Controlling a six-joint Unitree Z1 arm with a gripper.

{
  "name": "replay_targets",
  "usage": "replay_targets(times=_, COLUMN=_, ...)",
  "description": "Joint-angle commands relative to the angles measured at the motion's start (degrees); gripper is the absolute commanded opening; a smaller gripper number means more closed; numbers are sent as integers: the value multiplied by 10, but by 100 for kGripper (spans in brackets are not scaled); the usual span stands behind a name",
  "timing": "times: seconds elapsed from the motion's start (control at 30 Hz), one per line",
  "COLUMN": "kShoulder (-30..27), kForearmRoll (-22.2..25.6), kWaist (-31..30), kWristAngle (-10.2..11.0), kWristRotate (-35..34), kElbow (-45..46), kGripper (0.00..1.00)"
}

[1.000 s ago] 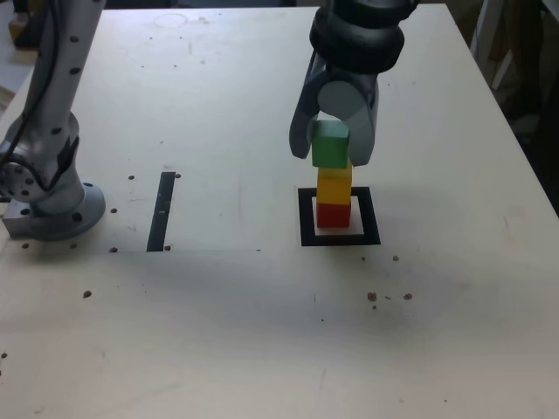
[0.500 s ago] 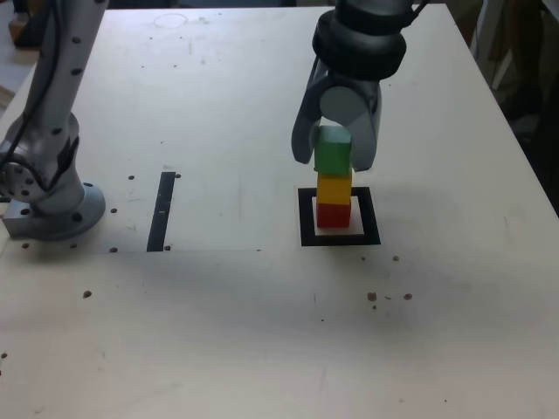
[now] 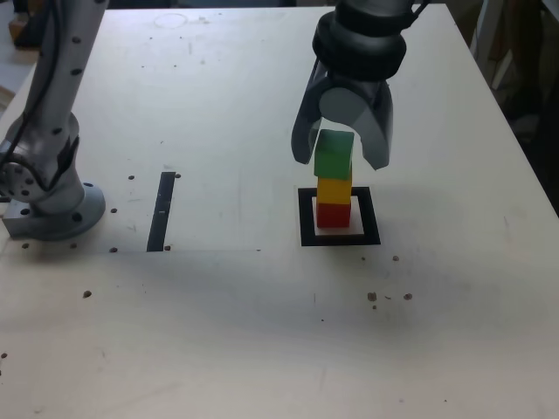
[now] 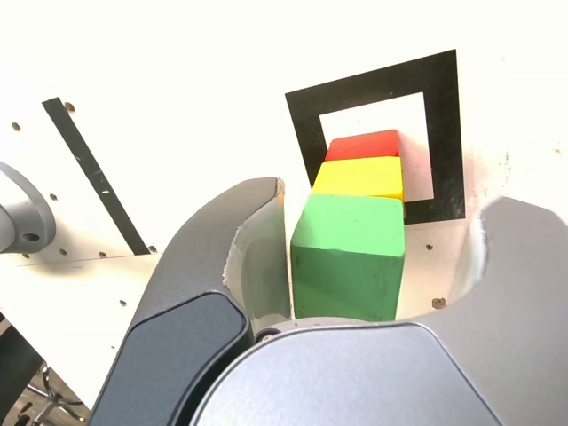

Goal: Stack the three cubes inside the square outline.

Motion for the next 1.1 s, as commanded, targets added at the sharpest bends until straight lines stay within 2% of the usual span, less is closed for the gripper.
replay_targets(times=0.0, kShoulder=-17, kForearmRoll=6, kWaist=-1, kWristAngle=3, kWristRotate=1, kElbow=5, kGripper=99)
replay_targets(times=0.27, kShoulder=-88, kForearmRoll=13, kWaist=-1, kWristAngle=23, kWristRotate=-4, kElbow=38, kGripper=99)
replay_targets(times=0.5, kShoulder=-146, kForearmRoll=22, kWaist=-1, kWristAngle=27, kWristRotate=-8, kElbow=75, kGripper=100)
replay_targets(times=0.7, kShoulder=-193, kForearmRoll=21, kWaist=-1, kWristAngle=33, kWristRotate=-20, kElbow=143, kGripper=100)
replay_targets(times=0.9, kShoulder=-245, kForearmRoll=-12, kWaist=-1, kWristAngle=37, kWristRotate=-50, kElbow=262, kGripper=99)
replay_targets(times=1.07, kShoulder=-277, kForearmRoll=-68, kWaist=-1, kWristAngle=24, kWristRotate=-69, kElbow=362, kGripper=99)
